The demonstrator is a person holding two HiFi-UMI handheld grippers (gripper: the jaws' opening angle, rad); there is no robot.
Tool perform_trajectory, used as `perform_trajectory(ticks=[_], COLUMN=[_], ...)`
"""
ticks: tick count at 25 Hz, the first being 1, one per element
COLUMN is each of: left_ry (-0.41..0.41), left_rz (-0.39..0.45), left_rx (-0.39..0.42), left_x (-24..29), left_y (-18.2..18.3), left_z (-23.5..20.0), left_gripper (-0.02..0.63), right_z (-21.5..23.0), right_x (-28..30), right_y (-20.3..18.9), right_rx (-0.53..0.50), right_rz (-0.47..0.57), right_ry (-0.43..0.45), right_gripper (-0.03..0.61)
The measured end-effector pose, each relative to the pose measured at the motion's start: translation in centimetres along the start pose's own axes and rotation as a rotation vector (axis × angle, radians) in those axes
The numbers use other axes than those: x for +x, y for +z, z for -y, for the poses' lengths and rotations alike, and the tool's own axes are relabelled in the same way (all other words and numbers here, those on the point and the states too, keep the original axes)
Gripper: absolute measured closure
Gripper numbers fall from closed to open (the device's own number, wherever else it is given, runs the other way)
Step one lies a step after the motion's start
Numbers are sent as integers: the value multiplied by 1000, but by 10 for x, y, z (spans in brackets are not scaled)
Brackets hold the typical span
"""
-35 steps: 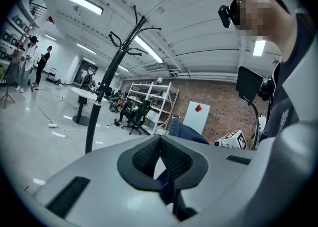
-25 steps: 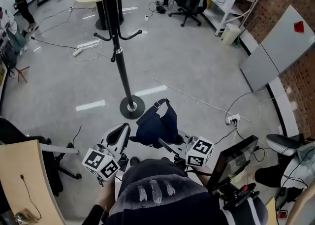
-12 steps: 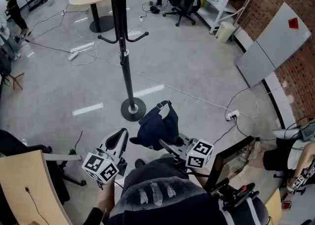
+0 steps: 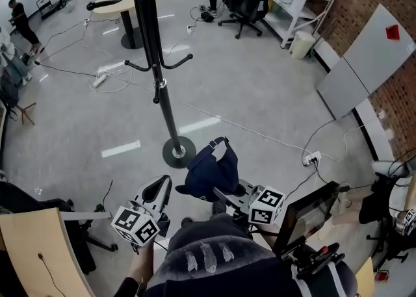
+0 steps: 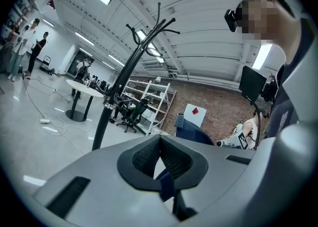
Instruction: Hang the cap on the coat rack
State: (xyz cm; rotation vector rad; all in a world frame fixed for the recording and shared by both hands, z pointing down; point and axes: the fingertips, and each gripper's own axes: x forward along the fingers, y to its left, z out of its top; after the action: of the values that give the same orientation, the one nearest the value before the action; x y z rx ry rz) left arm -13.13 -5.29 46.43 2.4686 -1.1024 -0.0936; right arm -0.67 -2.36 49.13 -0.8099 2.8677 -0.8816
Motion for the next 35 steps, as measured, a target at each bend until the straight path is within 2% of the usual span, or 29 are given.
perform_trajectory(ticks=[7, 13, 17, 23, 29, 35], left_ry=[-17, 16, 39, 82, 120, 148], left_rz=[-6, -14, -30, -41, -44, -33], left_rx=[30, 44, 36, 40, 31, 34], left_x=[16, 92, 124, 129, 136, 130], left_y=[-15, 10, 8, 3, 24, 28], left_z=[-7, 32, 49, 50, 28, 20], left_gripper=[607, 607, 607, 607, 607, 607], right_z=[19, 71, 97, 110, 123, 125], right_x=[3, -42, -64, -64, -37, -27], right_y=[-14, 48, 63, 63, 77, 80], right_rx=[-16, -5, 6, 27, 51, 37], right_rz=[6, 13, 5, -4, -26, -39], right_ry=[13, 50, 61, 97, 116, 138], right_gripper=[563, 563, 563, 563, 563, 563])
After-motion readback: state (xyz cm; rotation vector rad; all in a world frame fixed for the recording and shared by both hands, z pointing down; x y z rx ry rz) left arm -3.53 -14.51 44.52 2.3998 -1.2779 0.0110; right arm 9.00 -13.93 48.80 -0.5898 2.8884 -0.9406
